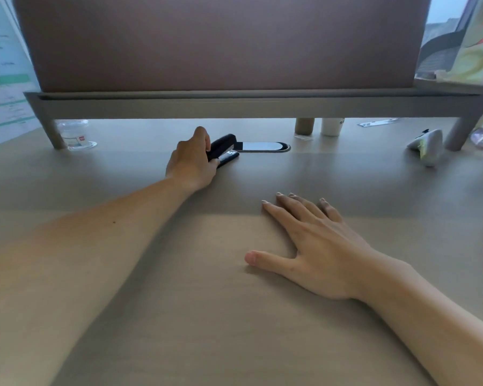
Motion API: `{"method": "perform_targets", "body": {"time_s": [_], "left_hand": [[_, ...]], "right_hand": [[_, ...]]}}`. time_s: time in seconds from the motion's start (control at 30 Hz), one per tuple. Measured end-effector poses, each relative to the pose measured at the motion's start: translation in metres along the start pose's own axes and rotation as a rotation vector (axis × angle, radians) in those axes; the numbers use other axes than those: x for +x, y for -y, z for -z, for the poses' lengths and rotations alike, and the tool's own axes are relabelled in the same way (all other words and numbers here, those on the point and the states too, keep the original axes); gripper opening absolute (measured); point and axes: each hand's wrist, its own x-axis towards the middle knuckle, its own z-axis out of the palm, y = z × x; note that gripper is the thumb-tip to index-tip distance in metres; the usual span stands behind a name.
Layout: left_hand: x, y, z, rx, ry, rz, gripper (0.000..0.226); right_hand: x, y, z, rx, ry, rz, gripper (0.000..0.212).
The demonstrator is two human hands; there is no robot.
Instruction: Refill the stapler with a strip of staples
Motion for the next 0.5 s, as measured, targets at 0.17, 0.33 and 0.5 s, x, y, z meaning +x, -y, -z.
{"method": "perform_targets", "body": {"time_s": [0.17, 0.33, 0.5], "left_hand": [[0.006, -0.003, -0.004, 0.014, 0.007, 0.0, 0.03], [0.001, -0.002, -0.001, 0.007, 0.01, -0.005, 0.031], [-0.006, -0.006, 0.014, 0.001, -0.036, -0.067, 0.045]], "right_hand": [[0.0, 0.0, 0.0, -0.005, -0.001, 0.002, 0.116], [-0.001, 0.003, 0.003, 0.002, 0.013, 0.001, 0.124], [-0.005, 0.007, 0.007, 0.002, 0.003, 0.002, 0.128]]}}
